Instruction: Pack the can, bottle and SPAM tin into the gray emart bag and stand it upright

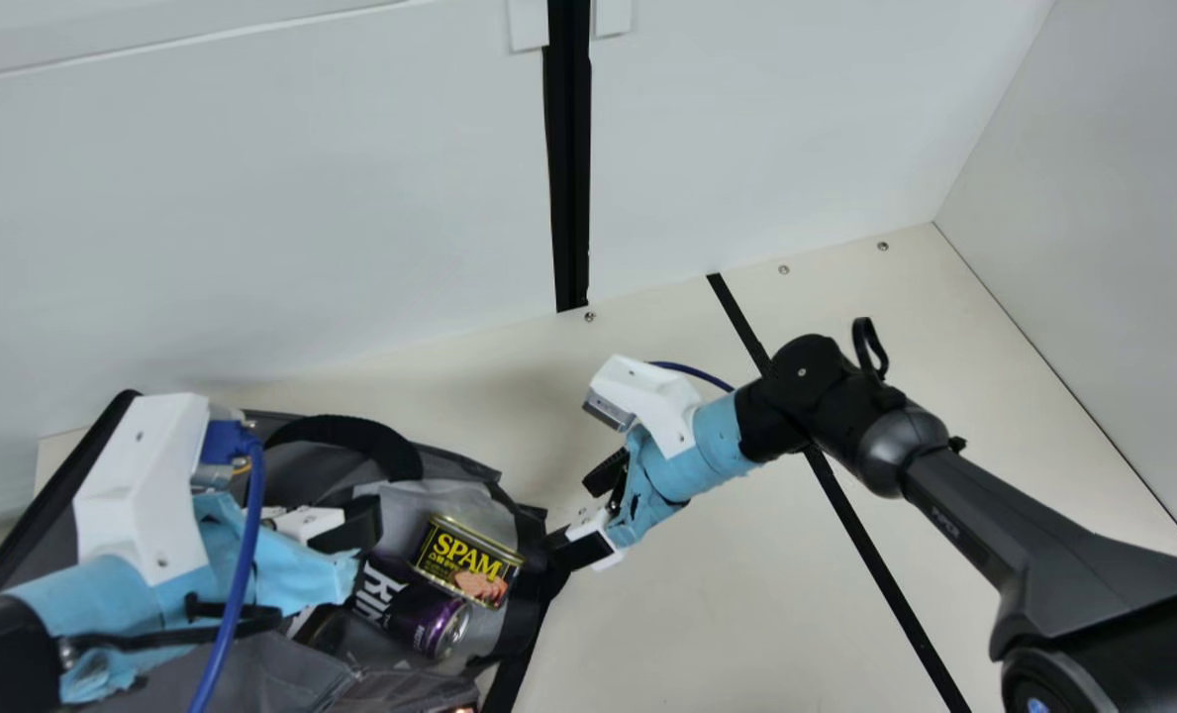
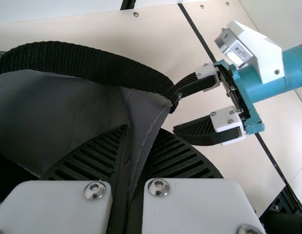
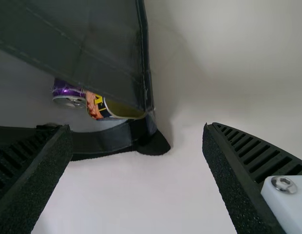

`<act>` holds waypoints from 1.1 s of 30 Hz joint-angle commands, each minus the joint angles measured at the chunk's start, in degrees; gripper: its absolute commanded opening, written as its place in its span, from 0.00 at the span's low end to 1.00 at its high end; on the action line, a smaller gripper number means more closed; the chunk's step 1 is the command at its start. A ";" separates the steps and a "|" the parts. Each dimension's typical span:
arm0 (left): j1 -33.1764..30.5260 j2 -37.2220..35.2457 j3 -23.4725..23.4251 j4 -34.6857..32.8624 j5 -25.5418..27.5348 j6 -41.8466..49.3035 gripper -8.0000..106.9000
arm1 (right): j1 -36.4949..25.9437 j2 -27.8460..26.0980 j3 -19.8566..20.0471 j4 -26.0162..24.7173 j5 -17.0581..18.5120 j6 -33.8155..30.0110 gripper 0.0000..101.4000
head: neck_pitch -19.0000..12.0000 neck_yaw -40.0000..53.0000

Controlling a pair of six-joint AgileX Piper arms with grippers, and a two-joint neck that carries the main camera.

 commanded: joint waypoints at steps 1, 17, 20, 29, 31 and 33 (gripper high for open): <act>0.00 0.00 0.00 0.00 0.00 0.00 0.00 | 0.40 0.80 -0.48 -0.08 0.13 -0.05 0.94 | -1.30 -0.14; 0.00 0.00 0.00 0.00 0.00 0.00 0.00 | 4.16 7.16 -5.29 0.71 -0.93 0.63 0.94 | -1.30 -0.14; 0.00 0.00 0.00 0.00 0.00 0.00 0.00 | 4.97 8.06 -5.86 0.89 -1.28 0.90 0.94 | -1.30 -0.14; 0.00 0.00 0.00 0.00 0.00 0.00 0.00 | 7.05 10.93 -8.27 1.64 -2.04 1.75 0.87 | -1.30 -0.14; 0.00 0.00 0.00 0.00 0.00 0.00 0.00 | 7.24 11.48 -8.87 2.05 -1.92 1.77 0.74 | -1.30 -0.14; 0.00 0.00 0.00 0.00 0.00 0.00 0.00 | 7.35 11.93 -9.40 2.37 -1.74 1.76 0.61 | -1.30 -0.14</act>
